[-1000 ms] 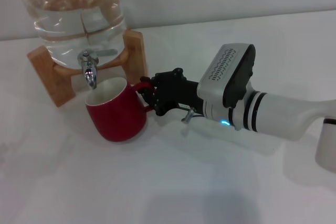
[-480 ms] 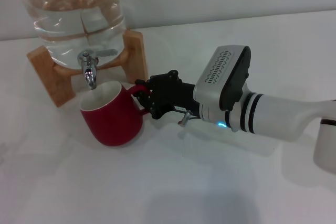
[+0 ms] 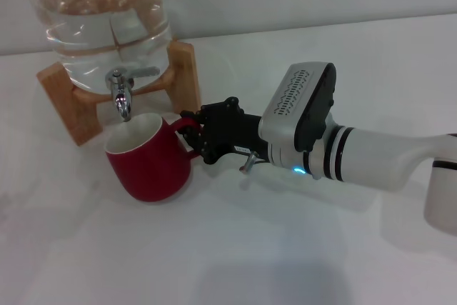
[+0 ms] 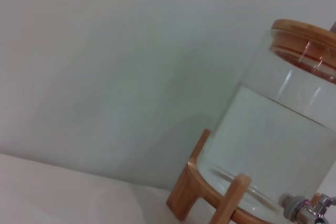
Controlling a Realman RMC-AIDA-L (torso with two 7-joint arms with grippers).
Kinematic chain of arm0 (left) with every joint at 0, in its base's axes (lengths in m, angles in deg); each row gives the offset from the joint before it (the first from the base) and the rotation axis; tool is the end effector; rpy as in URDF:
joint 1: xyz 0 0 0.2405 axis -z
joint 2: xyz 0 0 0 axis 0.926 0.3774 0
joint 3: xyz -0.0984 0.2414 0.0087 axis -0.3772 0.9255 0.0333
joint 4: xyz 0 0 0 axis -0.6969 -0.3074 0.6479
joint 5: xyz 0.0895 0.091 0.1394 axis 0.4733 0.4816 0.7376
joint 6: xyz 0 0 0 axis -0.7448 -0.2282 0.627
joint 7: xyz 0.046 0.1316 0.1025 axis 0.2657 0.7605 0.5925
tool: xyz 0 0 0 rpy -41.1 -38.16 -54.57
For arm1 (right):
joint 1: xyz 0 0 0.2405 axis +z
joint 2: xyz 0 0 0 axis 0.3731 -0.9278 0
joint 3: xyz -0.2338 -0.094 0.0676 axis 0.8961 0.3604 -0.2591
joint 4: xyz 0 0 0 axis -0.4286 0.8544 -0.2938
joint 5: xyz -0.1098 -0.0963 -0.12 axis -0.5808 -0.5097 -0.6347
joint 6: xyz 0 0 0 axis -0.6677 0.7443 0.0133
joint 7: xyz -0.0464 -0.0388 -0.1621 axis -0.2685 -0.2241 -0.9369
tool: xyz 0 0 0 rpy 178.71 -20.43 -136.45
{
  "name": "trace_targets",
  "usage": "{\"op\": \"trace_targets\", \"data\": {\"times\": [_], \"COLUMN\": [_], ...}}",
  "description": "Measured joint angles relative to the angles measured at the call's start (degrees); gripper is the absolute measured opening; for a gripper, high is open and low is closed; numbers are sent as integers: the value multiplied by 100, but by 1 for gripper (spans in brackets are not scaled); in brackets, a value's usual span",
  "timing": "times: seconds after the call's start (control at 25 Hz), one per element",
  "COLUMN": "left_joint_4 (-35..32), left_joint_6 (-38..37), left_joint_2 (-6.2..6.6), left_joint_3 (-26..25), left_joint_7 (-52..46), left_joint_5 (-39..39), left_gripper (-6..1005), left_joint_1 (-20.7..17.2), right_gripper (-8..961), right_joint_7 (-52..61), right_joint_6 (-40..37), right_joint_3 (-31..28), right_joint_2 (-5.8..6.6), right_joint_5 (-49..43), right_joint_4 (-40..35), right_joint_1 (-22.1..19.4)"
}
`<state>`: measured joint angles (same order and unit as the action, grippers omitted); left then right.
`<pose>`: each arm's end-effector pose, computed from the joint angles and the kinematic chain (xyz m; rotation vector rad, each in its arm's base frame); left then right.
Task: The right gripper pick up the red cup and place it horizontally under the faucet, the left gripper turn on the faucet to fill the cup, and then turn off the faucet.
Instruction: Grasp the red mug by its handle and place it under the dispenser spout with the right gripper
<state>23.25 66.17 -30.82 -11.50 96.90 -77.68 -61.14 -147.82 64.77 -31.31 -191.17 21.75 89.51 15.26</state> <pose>-0.3423 0.2576 0.0772 -1.9800 -1.0866 -0.9157 0.1718 0.3740 -0.1300 -2.4534 0.2994 0.5969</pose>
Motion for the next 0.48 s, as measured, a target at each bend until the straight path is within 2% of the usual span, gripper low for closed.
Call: {"op": "trace_targets", "data": {"times": [0.48], "left_joint_4": [4], "left_joint_6": [-3], "left_joint_2": [0], "left_joint_3": [0], "left_joint_7": [8], "left_joint_5": [-26], "left_gripper": [882], "left_joint_1": [0], "right_gripper": [142], "right_joint_7": [20], "right_joint_6": [-219], "right_joint_3": [-2], "right_joint_2": [0], "right_joint_5": [0], "right_joint_4": [38], "right_joint_1": [57]}}
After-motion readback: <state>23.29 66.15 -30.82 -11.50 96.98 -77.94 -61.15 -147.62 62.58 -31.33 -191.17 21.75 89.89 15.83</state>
